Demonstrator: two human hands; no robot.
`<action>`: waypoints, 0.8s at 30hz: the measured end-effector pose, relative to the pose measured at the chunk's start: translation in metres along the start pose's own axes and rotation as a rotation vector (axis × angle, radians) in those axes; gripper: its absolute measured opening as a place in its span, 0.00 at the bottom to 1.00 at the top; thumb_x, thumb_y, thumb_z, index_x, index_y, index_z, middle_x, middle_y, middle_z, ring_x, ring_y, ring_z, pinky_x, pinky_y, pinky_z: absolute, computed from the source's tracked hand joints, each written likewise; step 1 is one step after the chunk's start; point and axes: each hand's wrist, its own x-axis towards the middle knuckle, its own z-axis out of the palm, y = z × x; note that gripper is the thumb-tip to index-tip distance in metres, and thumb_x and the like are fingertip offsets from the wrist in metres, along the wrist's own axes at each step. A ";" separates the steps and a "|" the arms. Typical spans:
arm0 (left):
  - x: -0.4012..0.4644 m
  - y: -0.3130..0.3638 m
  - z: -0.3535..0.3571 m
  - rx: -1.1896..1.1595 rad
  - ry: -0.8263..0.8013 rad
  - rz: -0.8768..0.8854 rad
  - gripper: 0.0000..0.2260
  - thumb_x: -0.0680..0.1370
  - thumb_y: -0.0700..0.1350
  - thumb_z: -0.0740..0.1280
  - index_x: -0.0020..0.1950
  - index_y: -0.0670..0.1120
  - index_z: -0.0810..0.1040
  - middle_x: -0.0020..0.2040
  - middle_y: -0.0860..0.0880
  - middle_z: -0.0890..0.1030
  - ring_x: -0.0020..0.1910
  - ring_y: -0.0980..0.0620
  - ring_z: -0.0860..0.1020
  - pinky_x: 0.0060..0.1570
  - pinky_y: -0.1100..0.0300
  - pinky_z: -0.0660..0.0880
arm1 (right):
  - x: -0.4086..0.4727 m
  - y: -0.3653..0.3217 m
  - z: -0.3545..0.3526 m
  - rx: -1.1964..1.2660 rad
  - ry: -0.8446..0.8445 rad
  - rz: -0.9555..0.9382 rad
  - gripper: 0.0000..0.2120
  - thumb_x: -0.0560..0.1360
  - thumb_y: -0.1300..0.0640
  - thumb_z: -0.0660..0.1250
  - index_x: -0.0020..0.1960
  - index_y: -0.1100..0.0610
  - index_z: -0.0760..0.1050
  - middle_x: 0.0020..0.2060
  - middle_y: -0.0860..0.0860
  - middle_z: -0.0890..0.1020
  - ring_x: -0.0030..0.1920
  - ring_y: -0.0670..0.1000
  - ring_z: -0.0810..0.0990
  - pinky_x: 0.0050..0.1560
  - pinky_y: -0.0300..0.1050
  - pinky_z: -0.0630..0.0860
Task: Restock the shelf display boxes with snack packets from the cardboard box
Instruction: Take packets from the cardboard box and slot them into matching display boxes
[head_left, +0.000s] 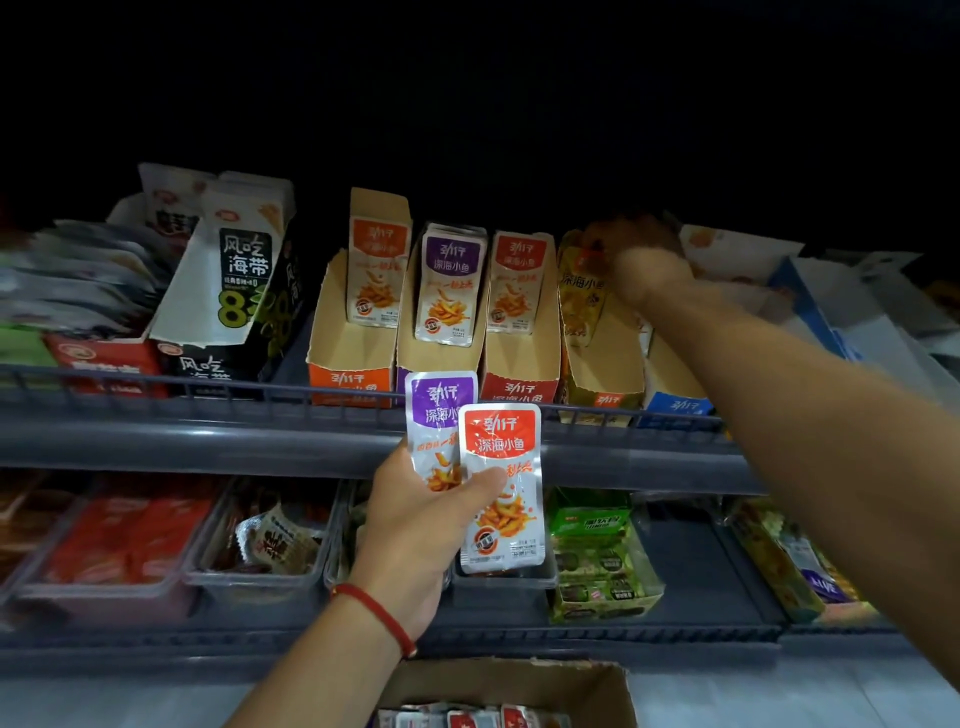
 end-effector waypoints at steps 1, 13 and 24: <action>0.000 0.000 0.000 -0.002 0.000 0.001 0.16 0.73 0.37 0.76 0.58 0.48 0.80 0.49 0.51 0.87 0.47 0.51 0.87 0.48 0.48 0.83 | 0.000 0.000 -0.001 0.011 0.003 0.007 0.13 0.81 0.55 0.64 0.65 0.52 0.74 0.64 0.59 0.75 0.62 0.62 0.75 0.61 0.57 0.75; -0.002 0.006 -0.005 -0.047 0.006 0.033 0.15 0.73 0.35 0.75 0.55 0.49 0.80 0.48 0.50 0.88 0.46 0.51 0.87 0.47 0.49 0.82 | -0.040 -0.009 -0.016 0.167 0.274 -0.204 0.12 0.81 0.57 0.65 0.64 0.54 0.76 0.58 0.52 0.80 0.57 0.52 0.80 0.55 0.46 0.79; -0.026 0.011 -0.019 0.045 -0.025 0.123 0.17 0.73 0.37 0.76 0.59 0.46 0.80 0.50 0.47 0.87 0.49 0.47 0.86 0.52 0.42 0.82 | -0.188 -0.076 -0.043 0.671 -0.433 -0.326 0.24 0.78 0.50 0.71 0.71 0.48 0.70 0.62 0.41 0.77 0.58 0.40 0.79 0.53 0.36 0.81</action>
